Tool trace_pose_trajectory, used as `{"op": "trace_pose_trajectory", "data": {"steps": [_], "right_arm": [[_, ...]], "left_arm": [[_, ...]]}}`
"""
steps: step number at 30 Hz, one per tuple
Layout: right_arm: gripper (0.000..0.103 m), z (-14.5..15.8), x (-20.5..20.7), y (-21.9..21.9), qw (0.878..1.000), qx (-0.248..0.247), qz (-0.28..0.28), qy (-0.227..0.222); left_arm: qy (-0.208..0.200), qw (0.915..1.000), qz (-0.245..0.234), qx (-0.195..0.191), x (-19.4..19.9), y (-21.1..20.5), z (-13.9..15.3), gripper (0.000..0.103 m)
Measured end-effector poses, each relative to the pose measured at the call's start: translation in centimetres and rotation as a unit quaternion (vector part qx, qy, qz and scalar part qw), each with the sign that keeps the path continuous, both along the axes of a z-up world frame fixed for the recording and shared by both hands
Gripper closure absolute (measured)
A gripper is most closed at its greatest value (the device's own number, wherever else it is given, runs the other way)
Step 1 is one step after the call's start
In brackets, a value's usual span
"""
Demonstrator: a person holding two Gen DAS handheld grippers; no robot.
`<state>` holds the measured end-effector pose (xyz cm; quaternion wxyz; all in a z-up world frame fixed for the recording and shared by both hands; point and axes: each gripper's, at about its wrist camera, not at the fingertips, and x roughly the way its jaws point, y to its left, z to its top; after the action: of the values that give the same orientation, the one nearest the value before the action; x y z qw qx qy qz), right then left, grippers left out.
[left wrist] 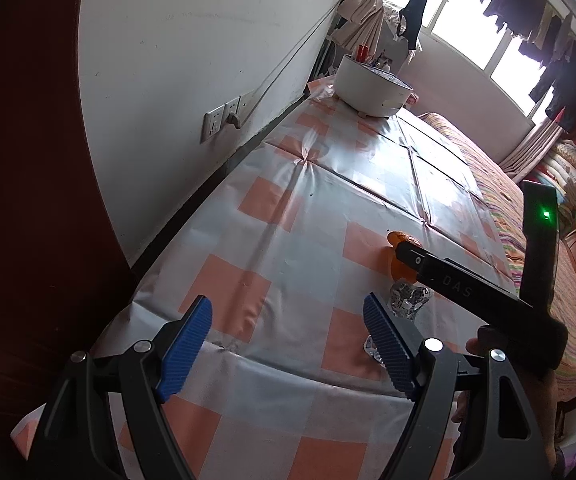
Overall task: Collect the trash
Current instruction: 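Grasp the orange with the right tool, then grasp the silver blister pack with the left tool while the right tool holds the orange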
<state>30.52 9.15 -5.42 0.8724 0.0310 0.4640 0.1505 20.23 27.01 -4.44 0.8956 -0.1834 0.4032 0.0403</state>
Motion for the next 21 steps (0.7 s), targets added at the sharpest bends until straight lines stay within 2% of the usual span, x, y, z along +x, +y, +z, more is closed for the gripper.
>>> {"op": "trace_pose_trajectory", "data": {"steps": [1, 2, 3, 4, 6, 11, 16, 21], "right_arm": [[0.044, -0.5, 0.3, 0.3, 1.000, -0.003, 0.001, 0.003], [0.047, -0.6, 0.4, 0.3, 1.000, -0.004, 0.002, 0.005], [0.057, -0.9, 0.6, 0.4, 1.000, -0.004, 0.003, 0.009], [0.072, -1.5, 0.8, 0.5, 1.000, -0.003, 0.006, 0.017], [0.074, -1.9, 1.0, 0.5, 1.000, -0.001, 0.012, 0.025], [0.077, -0.7, -0.2, -1.8, 1.000, 0.024, -0.001, 0.005], [0.077, 3.6, -6.7, -7.9, 0.996, 0.066, -0.013, -0.056], [0.077, 4.5, -14.5, -13.2, 0.989, 0.120, -0.038, -0.078]], "left_arm": [[0.000, 1.0000, -0.001, 0.003, 0.0, -0.1, 0.0, 0.027], [0.001, 1.0000, -0.002, 0.005, 0.1, -0.3, 0.0, 0.027], [0.002, 1.0000, -0.003, 0.005, 0.1, -0.4, 0.0, 0.027], [0.002, 1.0000, -0.005, 0.005, 0.1, -0.5, 0.0, 0.027], [0.001, 0.9999, -0.007, 0.009, 0.2, -0.7, 0.0, 0.027], [0.007, 0.9998, -0.010, 0.017, 0.8, -1.5, -0.2, 0.027], [0.013, 0.9975, -0.060, 0.035, 1.6, -4.0, -0.4, 0.027], [0.015, 0.9895, -0.114, 0.088, 1.7, -7.6, -0.7, 0.027]]}}
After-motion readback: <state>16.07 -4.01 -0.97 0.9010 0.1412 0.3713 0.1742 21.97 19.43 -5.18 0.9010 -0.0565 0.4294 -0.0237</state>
